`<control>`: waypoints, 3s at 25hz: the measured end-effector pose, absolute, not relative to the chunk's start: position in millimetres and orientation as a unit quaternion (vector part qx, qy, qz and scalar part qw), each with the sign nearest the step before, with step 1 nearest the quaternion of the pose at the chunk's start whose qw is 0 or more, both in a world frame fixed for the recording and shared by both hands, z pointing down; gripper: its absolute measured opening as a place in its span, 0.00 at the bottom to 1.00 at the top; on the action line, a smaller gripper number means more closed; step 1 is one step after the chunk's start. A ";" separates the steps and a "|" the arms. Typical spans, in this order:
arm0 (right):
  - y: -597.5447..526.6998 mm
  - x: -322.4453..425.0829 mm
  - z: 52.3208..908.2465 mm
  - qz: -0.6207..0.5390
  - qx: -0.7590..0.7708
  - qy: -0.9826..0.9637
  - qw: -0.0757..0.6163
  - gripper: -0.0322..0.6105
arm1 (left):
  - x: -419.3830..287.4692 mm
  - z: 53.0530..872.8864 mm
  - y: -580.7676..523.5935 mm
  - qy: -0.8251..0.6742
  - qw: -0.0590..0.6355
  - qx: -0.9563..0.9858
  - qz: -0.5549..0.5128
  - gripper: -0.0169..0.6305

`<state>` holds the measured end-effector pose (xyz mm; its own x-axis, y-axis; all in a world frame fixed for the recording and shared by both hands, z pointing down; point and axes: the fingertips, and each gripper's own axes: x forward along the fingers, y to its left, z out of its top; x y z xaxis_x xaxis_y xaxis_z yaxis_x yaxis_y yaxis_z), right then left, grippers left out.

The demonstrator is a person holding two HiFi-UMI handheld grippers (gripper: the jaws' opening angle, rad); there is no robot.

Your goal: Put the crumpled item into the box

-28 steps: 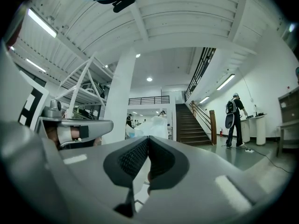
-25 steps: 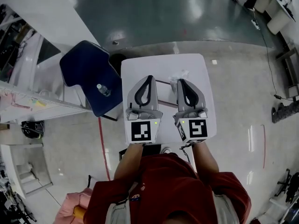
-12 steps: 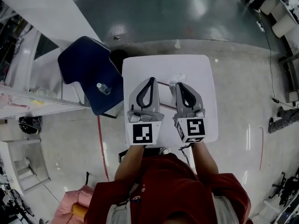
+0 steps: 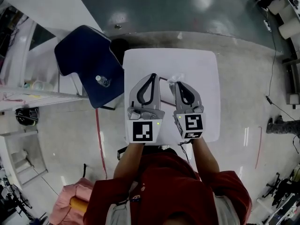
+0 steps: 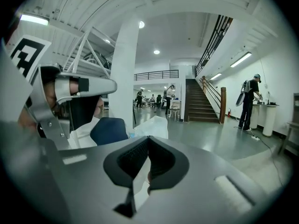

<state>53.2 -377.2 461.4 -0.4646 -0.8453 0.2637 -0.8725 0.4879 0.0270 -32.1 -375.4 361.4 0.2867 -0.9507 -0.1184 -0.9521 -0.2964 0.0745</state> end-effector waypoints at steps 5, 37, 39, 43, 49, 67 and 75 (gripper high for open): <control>-385.5 44.8 494.7 0.076 0.490 -0.854 0.159 0.05 | -42.3 372.6 -380.4 0.597 -0.006 -0.799 0.072 0.03; -404.3 36.5 684.5 0.187 0.390 -0.820 0.374 0.05 | -71.6 427.2 -410.0 0.609 -0.040 -0.789 0.068 0.03; -404.4 33.9 691.9 0.188 0.378 -0.820 0.386 0.05 | -73.2 429.1 -411.8 0.610 -0.042 -0.788 0.068 0.03; -403.9 27.6 704.0 0.192 0.358 -0.819 0.406 0.05 | -75.8 432.6 -414.3 0.610 -0.044 -0.788 0.068 0.03; -399.0 22.3 720.6 0.193 0.328 -0.815 0.436 0.05 | -77.6 438.2 -414.8 0.609 -0.052 -0.788 0.068 0.03; -393.2 21.4 761.2 0.230 0.272 -0.787 0.503 0.06 | -86.6 449.1 -420.8 0.615 -0.065 -0.783 0.070 0.03; -391.3 21.7 771.2 0.263 0.265 -0.772 0.515 0.08 | -89.6 450.2 -420.8 0.617 -0.067 -0.780 0.074 0.03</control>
<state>21.7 -391.3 771.2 -0.3300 -0.1384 0.9338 -0.6797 0.7213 -0.1333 -89.6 -420.8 450.2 0.2274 -0.9733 -0.0316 -0.9535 -0.2291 0.1960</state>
